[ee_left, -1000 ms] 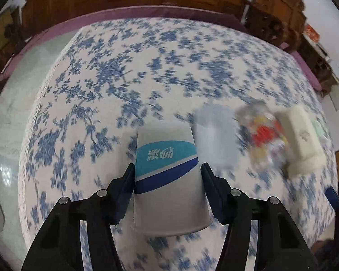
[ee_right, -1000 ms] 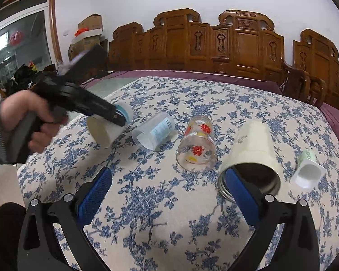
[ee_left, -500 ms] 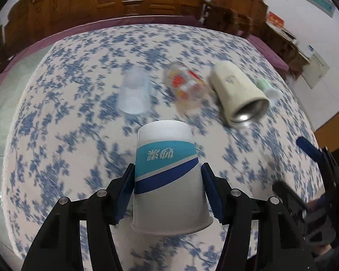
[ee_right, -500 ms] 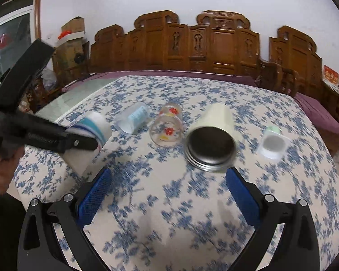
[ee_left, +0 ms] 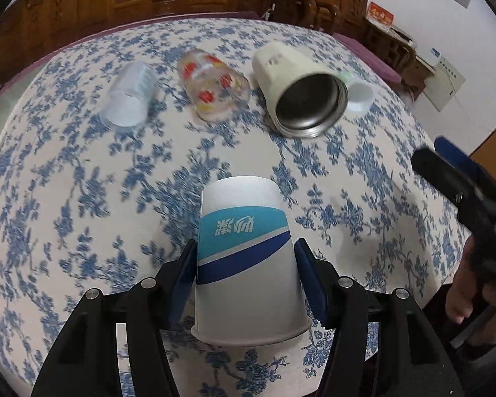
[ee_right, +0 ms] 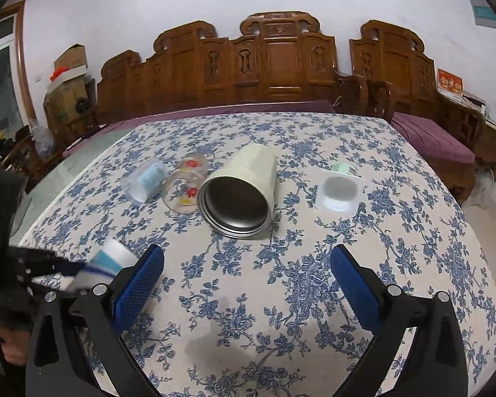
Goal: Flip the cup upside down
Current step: 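Lift the white paper cup with the right tool and carry it aside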
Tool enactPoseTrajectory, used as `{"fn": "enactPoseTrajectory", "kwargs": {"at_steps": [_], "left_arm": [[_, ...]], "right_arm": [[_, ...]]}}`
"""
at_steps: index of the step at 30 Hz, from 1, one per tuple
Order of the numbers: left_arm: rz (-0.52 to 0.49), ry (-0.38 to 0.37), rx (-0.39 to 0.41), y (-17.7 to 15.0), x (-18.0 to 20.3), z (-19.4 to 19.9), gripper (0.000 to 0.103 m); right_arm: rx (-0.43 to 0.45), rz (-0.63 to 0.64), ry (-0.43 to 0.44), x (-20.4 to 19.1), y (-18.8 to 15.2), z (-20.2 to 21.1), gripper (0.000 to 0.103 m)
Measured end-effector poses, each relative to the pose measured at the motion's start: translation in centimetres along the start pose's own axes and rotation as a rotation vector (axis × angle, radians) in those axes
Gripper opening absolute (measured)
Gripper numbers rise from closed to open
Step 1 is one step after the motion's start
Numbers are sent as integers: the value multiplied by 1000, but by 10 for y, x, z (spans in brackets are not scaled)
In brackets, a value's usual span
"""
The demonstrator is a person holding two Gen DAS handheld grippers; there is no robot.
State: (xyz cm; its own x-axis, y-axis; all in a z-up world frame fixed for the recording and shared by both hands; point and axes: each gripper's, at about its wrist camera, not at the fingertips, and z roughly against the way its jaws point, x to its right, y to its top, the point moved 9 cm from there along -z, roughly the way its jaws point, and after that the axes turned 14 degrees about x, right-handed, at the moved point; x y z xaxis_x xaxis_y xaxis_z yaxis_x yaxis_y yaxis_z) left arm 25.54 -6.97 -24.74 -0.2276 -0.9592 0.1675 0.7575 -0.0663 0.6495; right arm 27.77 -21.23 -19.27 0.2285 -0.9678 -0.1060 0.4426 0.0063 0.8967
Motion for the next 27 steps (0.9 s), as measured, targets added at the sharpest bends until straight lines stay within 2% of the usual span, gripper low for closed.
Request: {"fn": "enactPoseTrajectory", "kwargs": {"at_steps": [8,10,13,18,21,23,27], "left_arm": [[6,-11,16,-5,3,-6,58],[5,-1,29,-3,1,-3,68],[4,3,66,2,-3,8,69],[-7,55,186,20,-22,41,80],[-21,119,285,34,-41,62,95],[-41,154,326,40,-53,71,95],[-58,204,329,43,-79,76,95]], "right_arm": [[-21,-3,19,-9,-4,-8,101],[-27,2,19,-11,-5,-9,101],[-32,5,16,-13,-6,-9,101],[-45,23,14,-23,-2,-9,101],[-64,35,23,-34,-1,-11,101],[-75,41,36,-44,-1,-11,101],[-121,33,74,-64,-2,-14,100]]}}
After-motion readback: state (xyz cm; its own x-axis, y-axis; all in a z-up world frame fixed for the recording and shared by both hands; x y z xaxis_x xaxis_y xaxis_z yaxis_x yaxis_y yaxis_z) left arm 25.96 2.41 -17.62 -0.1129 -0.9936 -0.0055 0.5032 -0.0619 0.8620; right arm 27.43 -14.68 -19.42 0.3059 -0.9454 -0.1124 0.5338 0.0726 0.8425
